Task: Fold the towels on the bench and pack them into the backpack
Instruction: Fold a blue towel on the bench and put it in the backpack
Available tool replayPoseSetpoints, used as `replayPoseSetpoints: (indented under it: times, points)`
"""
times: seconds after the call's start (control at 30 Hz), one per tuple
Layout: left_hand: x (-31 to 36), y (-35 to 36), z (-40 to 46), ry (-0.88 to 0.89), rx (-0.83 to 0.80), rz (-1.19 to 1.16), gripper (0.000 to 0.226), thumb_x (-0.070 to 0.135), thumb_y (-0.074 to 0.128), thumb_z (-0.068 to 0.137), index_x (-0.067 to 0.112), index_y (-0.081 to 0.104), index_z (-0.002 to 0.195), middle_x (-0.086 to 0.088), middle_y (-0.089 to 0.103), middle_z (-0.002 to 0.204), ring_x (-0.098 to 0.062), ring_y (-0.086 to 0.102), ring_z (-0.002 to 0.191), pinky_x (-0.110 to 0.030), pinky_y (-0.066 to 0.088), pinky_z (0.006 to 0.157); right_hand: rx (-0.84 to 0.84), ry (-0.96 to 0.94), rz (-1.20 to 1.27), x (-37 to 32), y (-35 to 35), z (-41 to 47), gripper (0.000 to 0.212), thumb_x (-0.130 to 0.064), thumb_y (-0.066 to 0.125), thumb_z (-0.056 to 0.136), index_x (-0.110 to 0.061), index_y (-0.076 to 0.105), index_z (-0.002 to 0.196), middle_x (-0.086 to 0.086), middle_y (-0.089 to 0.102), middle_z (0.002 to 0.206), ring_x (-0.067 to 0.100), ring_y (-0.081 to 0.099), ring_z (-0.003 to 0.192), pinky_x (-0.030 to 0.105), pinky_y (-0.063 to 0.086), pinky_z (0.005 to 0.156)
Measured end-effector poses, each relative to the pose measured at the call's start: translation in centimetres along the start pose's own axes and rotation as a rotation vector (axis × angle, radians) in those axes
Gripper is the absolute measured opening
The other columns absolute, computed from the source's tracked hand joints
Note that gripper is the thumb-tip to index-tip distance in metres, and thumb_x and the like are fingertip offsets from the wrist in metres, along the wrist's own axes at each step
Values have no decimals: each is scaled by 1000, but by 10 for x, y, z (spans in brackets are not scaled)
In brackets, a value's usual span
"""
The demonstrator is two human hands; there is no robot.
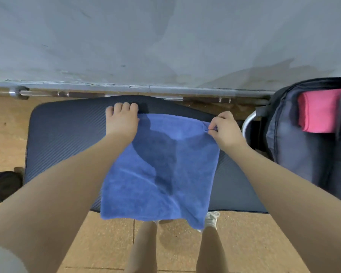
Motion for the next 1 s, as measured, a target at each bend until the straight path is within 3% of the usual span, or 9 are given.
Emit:
replayPoseSetpoints:
  times: [0.1,0.2,0.27,0.4,0.5,0.63,0.8,0.87,1.0]
  points:
    - [-13,-6,4,65,-44,74,27,29,45,95,8,50,111,-11,52,116,-30,36,117,-40,22,99,-5,58,-114,-6,4,3,7,-4,52,86,-6,59,85,7,44,97,24,44,85,28,32,68]
    - [-25,-17,6,144,-35,101,30,36,50,91,9,54,103,-8,56,111,-30,36,116,-40,22,97,-93,110,-259,-12,2,1,23,3,45,75,-10,37,58,5,41,68,23,38,66,27,27,55]
    - [-36,-24,2,175,-5,33,29,37,54,89,9,56,97,-7,59,107,-29,37,115,-39,23,95,-120,119,-314,-14,2,-11,29,2,43,76,-14,32,55,8,43,67,25,38,64,29,27,52]
    - [-54,-39,-23,234,-14,-100,23,28,59,87,7,59,95,-11,59,104,-32,43,111,-39,30,91,14,75,-108,-20,-9,-54,25,3,48,81,-11,42,61,8,51,76,21,43,72,24,30,53]
    - [-67,-52,-58,220,-63,-371,20,22,66,83,3,61,89,-15,59,95,-31,53,95,-35,38,78,160,115,42,-29,-24,-93,13,3,52,81,-3,57,70,4,54,77,16,49,71,27,38,65]
    - [-78,-69,-123,275,9,-486,17,19,66,84,2,66,87,-4,54,80,-21,50,80,-24,29,69,224,150,202,-43,-42,-160,5,0,58,82,-2,63,80,3,60,87,15,52,81,25,38,74]
    - [-83,-80,-208,301,174,-549,10,8,65,83,-1,68,86,-2,49,84,-16,47,78,-12,27,68,154,100,275,-42,-48,-235,30,3,63,79,-18,52,59,-4,54,64,7,47,60,24,39,66]
    - [-84,-74,-250,234,223,-595,8,5,65,83,-1,68,87,-3,46,90,-13,46,81,-9,28,72,99,96,247,-38,-41,-270,30,2,64,78,-18,53,58,-4,52,61,9,45,56,17,38,54]
    - [-91,-56,-319,192,58,-568,9,9,64,84,1,67,87,-5,52,97,-17,50,88,-20,33,76,23,101,257,-27,-29,-332,25,3,66,72,-15,58,57,1,55,57,12,45,54,22,36,50]
Point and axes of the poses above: each hand's wrist, its own z-axis towards the middle knuckle, its own y-axis out of the palm, x = y × z, the point moved 1 cm from there along z, towards the middle knuckle
